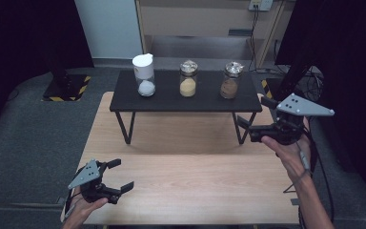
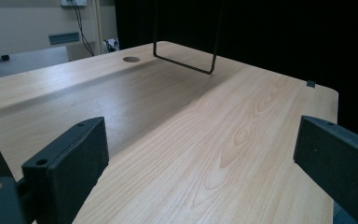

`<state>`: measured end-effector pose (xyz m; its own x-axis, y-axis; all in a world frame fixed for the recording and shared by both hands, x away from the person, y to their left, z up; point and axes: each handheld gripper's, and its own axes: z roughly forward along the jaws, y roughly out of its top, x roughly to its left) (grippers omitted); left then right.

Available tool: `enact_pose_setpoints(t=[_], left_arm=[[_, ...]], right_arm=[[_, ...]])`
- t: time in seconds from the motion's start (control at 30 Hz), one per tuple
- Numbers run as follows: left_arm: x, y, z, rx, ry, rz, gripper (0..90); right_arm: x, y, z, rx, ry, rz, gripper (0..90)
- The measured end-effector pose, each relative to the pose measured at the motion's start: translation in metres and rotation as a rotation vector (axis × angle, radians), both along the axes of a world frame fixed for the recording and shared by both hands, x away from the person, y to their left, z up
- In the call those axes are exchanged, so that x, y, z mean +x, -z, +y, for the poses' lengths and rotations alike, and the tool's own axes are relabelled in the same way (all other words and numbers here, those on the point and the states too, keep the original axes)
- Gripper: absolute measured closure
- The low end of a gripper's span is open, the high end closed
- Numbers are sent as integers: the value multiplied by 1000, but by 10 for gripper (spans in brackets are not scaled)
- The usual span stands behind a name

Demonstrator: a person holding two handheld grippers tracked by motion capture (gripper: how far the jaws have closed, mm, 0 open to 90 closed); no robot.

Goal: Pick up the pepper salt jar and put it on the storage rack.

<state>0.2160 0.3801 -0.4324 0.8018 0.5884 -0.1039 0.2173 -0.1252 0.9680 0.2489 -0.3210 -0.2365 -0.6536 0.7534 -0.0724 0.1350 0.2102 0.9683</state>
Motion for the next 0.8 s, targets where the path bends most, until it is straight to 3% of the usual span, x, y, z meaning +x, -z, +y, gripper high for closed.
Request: enact_pose_setpoints(t=[0.27,0.47,0.8], left_arm=[[-3,0,1,-6,-11,-6,23],[-4,2,3,-25,-22,-12,24],[-5,2,5,-38,-34,-13,24]], right_arm=[[-13,40,-9,13,-29,34,49],[-22,62,-15,33,-42,50,49],[-34,95,-15,24,-32,75,58]])
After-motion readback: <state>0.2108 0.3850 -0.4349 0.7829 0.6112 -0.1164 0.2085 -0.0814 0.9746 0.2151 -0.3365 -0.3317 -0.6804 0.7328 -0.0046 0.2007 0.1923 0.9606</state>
